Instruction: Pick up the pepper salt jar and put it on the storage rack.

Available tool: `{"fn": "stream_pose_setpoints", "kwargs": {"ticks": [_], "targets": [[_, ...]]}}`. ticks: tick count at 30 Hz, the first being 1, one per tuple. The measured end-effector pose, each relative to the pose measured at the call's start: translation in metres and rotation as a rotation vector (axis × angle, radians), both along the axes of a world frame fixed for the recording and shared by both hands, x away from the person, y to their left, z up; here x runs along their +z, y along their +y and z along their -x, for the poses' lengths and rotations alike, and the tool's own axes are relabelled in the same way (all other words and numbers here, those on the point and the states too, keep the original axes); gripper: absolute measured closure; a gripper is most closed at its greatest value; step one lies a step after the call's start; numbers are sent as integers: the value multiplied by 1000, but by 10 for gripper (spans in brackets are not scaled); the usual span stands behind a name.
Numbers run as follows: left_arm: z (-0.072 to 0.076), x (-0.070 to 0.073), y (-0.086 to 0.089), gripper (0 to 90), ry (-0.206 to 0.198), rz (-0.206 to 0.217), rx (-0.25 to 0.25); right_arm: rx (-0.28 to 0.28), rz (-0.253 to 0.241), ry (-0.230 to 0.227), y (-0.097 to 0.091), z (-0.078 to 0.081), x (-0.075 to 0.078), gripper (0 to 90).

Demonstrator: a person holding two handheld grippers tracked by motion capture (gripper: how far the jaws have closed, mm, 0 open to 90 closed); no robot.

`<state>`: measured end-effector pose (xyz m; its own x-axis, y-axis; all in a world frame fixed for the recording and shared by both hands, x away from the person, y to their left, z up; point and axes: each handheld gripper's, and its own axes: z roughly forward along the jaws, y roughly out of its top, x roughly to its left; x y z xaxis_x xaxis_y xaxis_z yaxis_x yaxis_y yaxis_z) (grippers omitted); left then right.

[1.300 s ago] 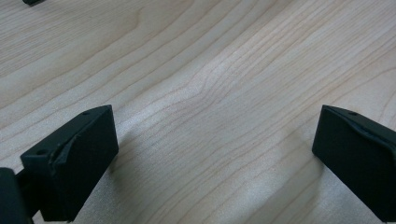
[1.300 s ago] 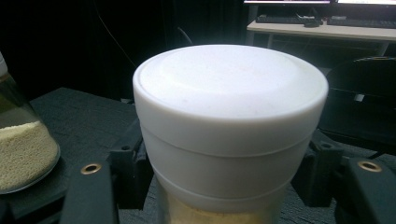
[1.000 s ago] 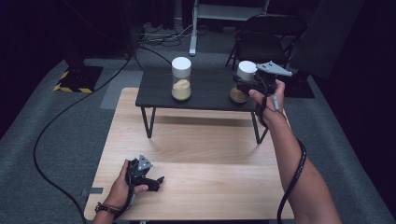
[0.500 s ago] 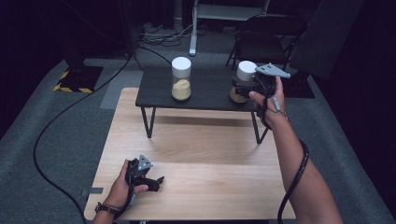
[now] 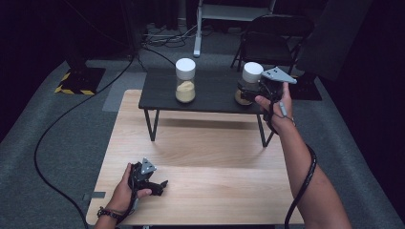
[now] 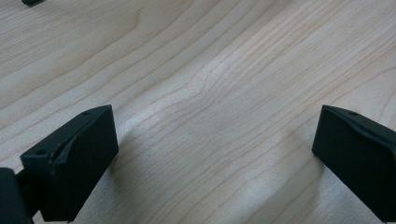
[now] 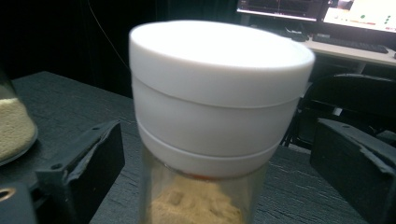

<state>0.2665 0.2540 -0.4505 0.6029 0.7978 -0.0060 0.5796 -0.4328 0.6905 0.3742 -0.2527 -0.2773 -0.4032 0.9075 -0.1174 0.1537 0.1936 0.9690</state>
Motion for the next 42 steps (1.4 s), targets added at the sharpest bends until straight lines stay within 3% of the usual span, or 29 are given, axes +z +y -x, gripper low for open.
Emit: {"fn": "stream_pose_setpoints", "kwargs": {"ticks": [6,13,16,27,33,42], "targets": [[0,0,0,5,0,0,0,-28,32,-85,0,17,-9,30],[0,0,0,5,0,-1,-1,-30,36,-115,-8,30,-16,30],[0,0,0,5,0,0,0,-39,50,-154,-9,38,-23,30],[0,0,0,5,0,0,0,-2,56,-224,-17,65,-43,30],[0,0,0,5,0,0,0,21,44,-221,-21,73,-50,30],[0,0,0,5,-1,-1,0,56,50,-170,-28,81,-72,30]]}}
